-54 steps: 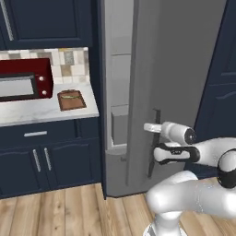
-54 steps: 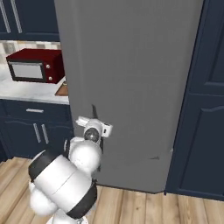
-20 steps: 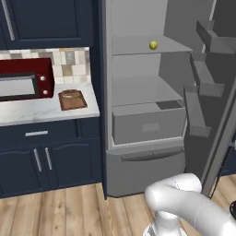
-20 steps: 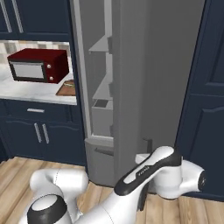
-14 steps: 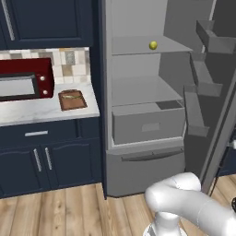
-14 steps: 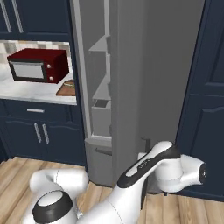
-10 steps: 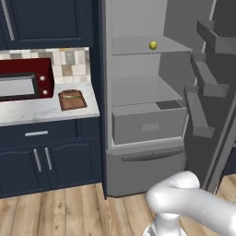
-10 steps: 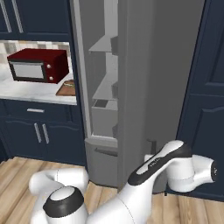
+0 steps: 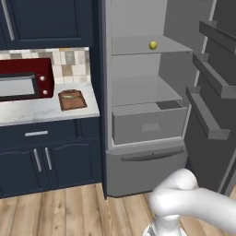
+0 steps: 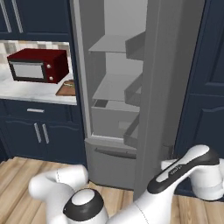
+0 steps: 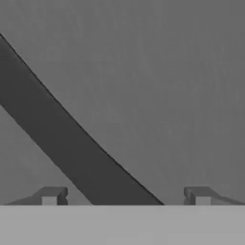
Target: Retrieve a lemon from the fridge and place it on the cutting board with the fish.
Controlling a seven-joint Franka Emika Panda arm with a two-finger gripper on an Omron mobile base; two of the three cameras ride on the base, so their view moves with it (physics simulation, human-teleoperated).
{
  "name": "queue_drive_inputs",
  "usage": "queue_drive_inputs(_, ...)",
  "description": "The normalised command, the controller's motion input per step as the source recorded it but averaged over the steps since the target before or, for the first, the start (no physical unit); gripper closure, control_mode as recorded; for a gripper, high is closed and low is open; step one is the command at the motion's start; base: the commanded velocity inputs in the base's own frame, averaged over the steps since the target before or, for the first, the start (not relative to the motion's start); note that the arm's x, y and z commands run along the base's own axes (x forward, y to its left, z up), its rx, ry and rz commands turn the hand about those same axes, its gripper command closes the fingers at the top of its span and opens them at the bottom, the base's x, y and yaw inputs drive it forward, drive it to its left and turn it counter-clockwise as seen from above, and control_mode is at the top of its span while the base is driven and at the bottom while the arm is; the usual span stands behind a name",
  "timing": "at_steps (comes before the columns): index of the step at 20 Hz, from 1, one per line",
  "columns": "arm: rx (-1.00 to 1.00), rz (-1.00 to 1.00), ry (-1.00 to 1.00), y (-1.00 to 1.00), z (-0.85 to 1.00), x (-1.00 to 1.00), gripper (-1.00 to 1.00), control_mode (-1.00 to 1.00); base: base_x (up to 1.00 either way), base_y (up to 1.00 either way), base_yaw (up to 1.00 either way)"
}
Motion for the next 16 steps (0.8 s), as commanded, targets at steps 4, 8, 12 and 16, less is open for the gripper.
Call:
queue_drive_inputs(4, 0.00, 0.14, -0.24, -0.18, 0.24, -0.26, -1.00, -1.00, 0.00, 0.00, 0.00)
queue_drive_inputs(8, -0.03, 0.03, -0.28, -0.14, 0.26, -0.23, -1.00, -1.00, 0.00, 0.00, 0.00)
queue_drive_inputs(12, -0.18, -0.05, -0.06, 0.01, 0.62, -0.65, -1.00, -1.00, 0.00, 0.00, 0.00)
queue_drive_inputs(16, -0.46, -0.18, 0.00, 0.25, 0.68, -0.85, -1.00, -1.00, 0.00, 0.00, 0.00)
